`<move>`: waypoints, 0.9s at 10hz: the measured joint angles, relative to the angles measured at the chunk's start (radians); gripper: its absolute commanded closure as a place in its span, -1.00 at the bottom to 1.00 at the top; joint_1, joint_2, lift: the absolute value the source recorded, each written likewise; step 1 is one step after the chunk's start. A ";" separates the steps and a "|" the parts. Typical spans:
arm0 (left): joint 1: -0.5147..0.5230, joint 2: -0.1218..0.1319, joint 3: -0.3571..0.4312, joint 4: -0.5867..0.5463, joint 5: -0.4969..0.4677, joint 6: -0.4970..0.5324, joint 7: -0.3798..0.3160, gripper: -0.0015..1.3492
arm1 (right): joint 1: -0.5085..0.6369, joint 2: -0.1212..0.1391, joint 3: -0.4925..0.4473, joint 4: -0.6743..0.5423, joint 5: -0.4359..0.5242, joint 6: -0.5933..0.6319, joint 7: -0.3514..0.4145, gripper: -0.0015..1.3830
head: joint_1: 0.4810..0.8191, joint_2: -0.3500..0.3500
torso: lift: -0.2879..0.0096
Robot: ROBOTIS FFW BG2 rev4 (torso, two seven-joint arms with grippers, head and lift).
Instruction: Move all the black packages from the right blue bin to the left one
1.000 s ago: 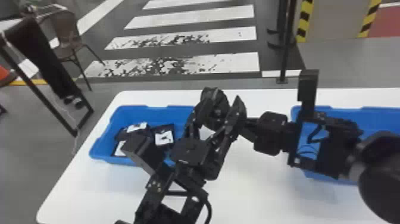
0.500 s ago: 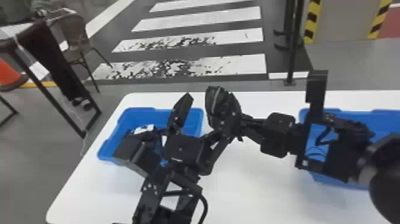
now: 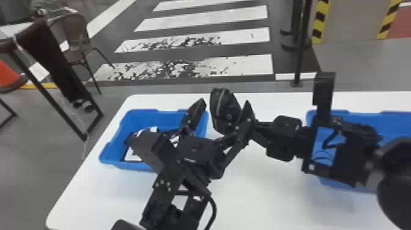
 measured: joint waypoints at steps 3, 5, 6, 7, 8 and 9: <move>-0.023 0.000 -0.001 0.006 0.005 0.024 0.002 -0.20 | 0.000 0.000 0.006 0.001 -0.004 0.000 0.000 0.71 | 0.23 0.71 | -0.26; -0.030 0.002 -0.009 0.007 0.008 0.064 0.002 0.78 | 0.000 0.000 0.008 0.003 -0.009 0.000 0.000 0.71 | 0.26 0.69 | -0.26; -0.031 0.003 -0.011 -0.001 0.005 0.100 -0.003 0.79 | 0.000 0.000 0.008 0.004 -0.012 -0.001 -0.002 0.71 | 0.27 0.68 | -0.26; -0.031 0.004 -0.008 -0.021 -0.025 0.131 -0.014 0.79 | 0.000 0.000 0.008 0.005 -0.016 -0.004 -0.004 0.71 | 0.27 0.67 | -0.26; -0.029 0.005 -0.008 -0.033 -0.046 0.141 -0.017 0.79 | 0.000 0.000 0.008 0.007 -0.020 -0.008 -0.007 0.71 | 0.27 0.67 | -0.26; -0.028 0.006 -0.009 -0.036 -0.053 0.132 -0.017 0.79 | 0.000 0.000 0.008 0.008 -0.024 -0.010 -0.009 0.71 | 0.26 0.67 | -0.26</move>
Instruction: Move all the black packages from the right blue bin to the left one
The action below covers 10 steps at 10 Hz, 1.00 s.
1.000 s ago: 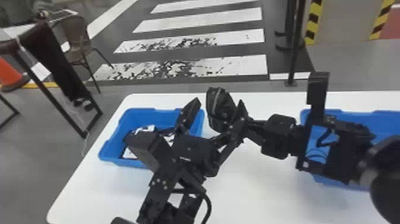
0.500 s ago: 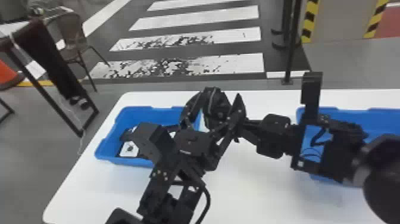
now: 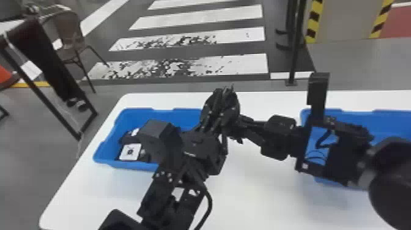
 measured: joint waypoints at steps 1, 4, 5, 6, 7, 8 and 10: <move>0.003 0.000 0.001 0.000 -0.003 -0.015 0.000 0.79 | 0.001 0.000 0.000 0.002 -0.004 -0.002 -0.001 0.71 | 0.26 0.67 | -0.26; 0.009 0.000 0.002 -0.001 -0.008 -0.065 0.001 0.79 | 0.002 0.001 0.000 0.006 -0.017 -0.006 -0.001 0.48 | 0.20 0.69 | -0.26; 0.010 0.000 0.004 -0.001 -0.009 -0.076 0.001 0.79 | 0.002 0.001 0.000 0.007 -0.020 -0.011 0.000 -0.12 | 0.18 0.69 | -0.26; 0.012 0.000 0.006 -0.001 -0.009 -0.086 0.000 0.79 | 0.003 0.001 0.000 0.009 -0.023 -0.023 0.001 -0.78 | 0.17 0.69 | -0.26; 0.013 0.000 0.007 -0.001 -0.009 -0.094 0.000 0.79 | 0.005 0.000 -0.001 0.013 -0.030 -0.035 0.001 -0.95 | 0.15 0.69 | -0.26; 0.015 0.000 0.008 -0.001 -0.010 -0.104 0.000 0.79 | 0.007 0.000 -0.001 0.017 -0.041 -0.045 0.001 -0.84 | 0.13 0.69 | -0.26; 0.019 -0.005 0.029 0.002 -0.030 -0.125 0.002 0.79 | 0.015 0.000 -0.001 0.037 -0.086 -0.066 0.000 -0.82 | 0.10 0.72 | -0.26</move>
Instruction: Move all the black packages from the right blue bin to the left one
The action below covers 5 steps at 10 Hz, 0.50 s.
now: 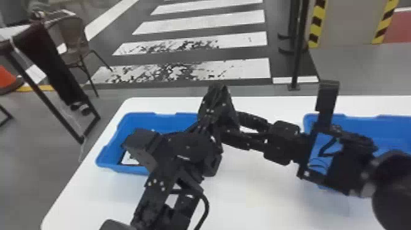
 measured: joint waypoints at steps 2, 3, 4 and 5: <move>-0.018 -0.020 0.076 0.082 -0.063 -0.034 0.013 0.79 | 0.028 0.000 -0.020 0.001 -0.023 -0.018 0.000 -0.82 | 0.11 0.80 | -0.26; -0.053 -0.033 0.135 0.168 -0.121 -0.073 0.024 0.79 | 0.051 0.000 -0.043 -0.014 -0.023 -0.022 -0.001 -0.82 | 0.08 0.87 | -0.26; -0.099 -0.046 0.200 0.279 -0.197 -0.140 0.047 0.74 | 0.072 0.000 -0.064 -0.028 -0.022 -0.023 -0.001 -0.82 | 0.05 0.96 | -0.26; -0.155 -0.053 0.257 0.417 -0.241 -0.223 0.066 -0.06 | 0.087 0.000 -0.083 -0.038 -0.021 -0.022 -0.001 -0.82 | 0.04 1.00 | -0.26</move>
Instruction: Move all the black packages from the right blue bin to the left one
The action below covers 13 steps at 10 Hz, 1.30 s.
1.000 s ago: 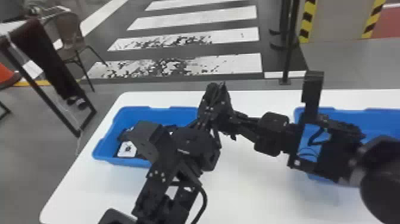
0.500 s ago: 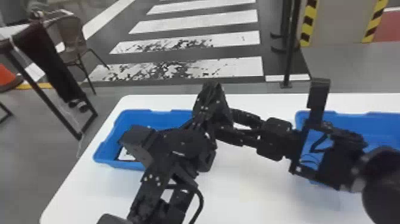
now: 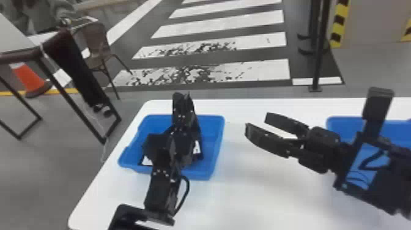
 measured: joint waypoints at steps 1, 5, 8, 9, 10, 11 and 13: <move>-0.032 -0.001 0.031 0.088 0.034 -0.029 0.003 -0.85 | 0.012 -0.001 -0.017 -0.009 0.009 0.000 0.001 -0.82 | 0.08 1.00 | -0.26; 0.040 0.003 -0.022 -0.033 0.173 -0.097 0.001 -0.64 | 0.151 0.019 -0.220 -0.080 0.195 -0.055 -0.008 -0.82 | 0.02 0.76 | -0.26; 0.203 0.001 -0.104 -0.200 0.253 -0.017 -0.022 -0.64 | 0.344 0.057 -0.382 -0.223 0.415 -0.130 -0.117 -0.81 | 0.27 0.39 | -0.26; 0.258 0.002 -0.121 -0.238 0.279 0.015 -0.025 -0.65 | 0.442 0.074 -0.427 -0.301 0.488 -0.161 -0.201 -0.81 | 0.27 0.24 | -0.26; 0.301 0.002 -0.123 -0.252 0.289 0.014 -0.032 -0.65 | 0.536 0.090 -0.453 -0.375 0.558 -0.177 -0.276 -0.82 | 0.27 0.13 | -0.26; 0.331 -0.002 -0.115 -0.259 0.282 -0.008 -0.032 -0.64 | 0.602 0.103 -0.466 -0.415 0.593 -0.181 -0.305 -0.82 | 0.27 0.11 | -0.26; 0.344 -0.014 -0.092 -0.256 0.207 -0.022 -0.025 -0.64 | 0.670 0.116 -0.487 -0.456 0.624 -0.181 -0.323 -0.81 | 0.27 0.10 | -0.26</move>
